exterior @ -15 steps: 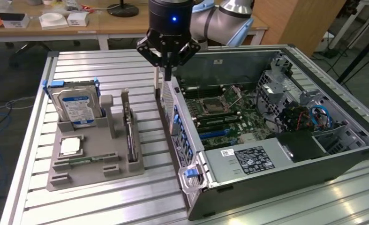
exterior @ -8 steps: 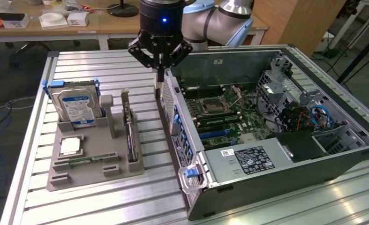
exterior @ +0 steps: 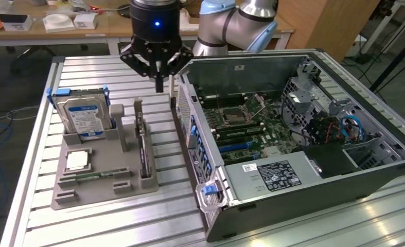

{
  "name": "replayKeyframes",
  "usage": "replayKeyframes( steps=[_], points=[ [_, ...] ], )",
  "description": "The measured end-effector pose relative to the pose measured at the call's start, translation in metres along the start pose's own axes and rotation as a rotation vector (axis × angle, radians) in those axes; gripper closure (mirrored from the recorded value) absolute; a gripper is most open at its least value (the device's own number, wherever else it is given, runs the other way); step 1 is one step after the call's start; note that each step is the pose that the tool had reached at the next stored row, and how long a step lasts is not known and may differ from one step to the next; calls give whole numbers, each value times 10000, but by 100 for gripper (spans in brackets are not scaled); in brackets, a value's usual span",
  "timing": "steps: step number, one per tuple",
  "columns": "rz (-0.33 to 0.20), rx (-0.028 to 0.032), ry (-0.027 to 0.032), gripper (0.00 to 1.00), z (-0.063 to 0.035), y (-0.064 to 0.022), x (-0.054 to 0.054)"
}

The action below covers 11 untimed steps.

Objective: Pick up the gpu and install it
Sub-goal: 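Reach for the gpu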

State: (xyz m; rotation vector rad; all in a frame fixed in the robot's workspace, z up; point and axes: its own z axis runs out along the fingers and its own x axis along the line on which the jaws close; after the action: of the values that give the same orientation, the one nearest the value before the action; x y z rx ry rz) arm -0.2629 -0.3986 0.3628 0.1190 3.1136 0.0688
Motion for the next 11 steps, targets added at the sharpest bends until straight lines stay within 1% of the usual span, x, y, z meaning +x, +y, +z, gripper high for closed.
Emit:
replayKeyframes(
  steps=[11],
  points=[
    [0,0,-1,89,21,-33,413]
  ],
)
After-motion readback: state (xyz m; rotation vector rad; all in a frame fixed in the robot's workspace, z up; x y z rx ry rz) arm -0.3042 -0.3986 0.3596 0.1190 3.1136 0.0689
